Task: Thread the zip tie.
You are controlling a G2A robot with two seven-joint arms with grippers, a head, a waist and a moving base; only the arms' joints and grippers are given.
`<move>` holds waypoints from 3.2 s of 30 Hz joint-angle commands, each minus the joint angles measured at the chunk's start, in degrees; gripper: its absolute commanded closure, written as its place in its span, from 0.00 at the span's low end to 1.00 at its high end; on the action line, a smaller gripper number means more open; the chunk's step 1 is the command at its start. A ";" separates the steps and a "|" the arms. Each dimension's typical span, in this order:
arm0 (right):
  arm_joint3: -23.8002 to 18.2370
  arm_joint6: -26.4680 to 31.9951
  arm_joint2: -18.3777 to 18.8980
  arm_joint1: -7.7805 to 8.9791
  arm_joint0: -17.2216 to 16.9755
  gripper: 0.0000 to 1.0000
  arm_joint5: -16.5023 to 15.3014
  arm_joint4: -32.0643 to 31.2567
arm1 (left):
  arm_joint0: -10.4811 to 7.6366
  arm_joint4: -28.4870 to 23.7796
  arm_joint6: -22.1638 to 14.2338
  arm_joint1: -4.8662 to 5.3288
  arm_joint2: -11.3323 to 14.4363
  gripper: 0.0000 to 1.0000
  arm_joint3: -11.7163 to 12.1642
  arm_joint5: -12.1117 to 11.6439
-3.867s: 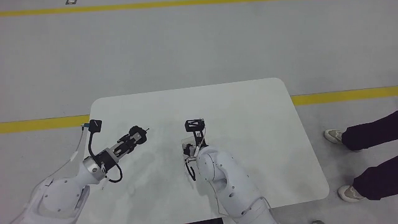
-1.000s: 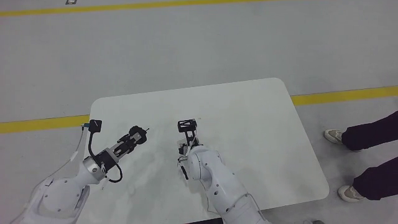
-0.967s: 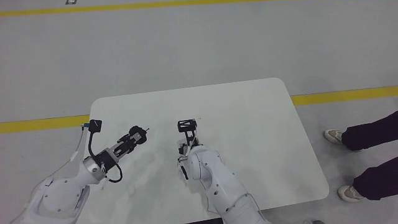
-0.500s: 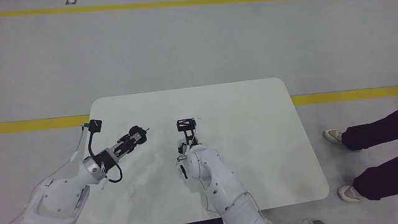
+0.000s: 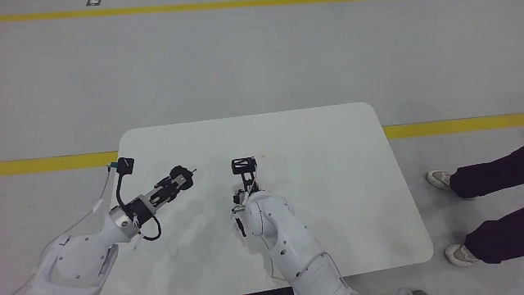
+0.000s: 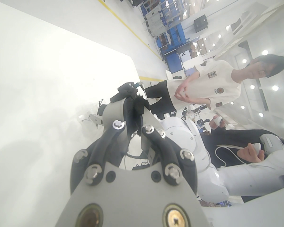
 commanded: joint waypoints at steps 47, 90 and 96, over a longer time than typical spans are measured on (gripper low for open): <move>1.14 -0.36 1.72 -0.23 0.05 1.00 0.00 -0.01 | 0.00 0.00 0.00 0.00 0.00 1.00 0.00 0.00; -16.04 -1.16 24.13 5.02 -10.79 1.00 -27.64 57.75 | 0.00 0.00 0.00 0.00 0.00 1.00 0.00 0.00; -16.04 -1.16 24.13 5.02 -10.79 1.00 -27.64 57.75 | 0.00 0.00 0.00 0.00 0.00 1.00 0.00 0.00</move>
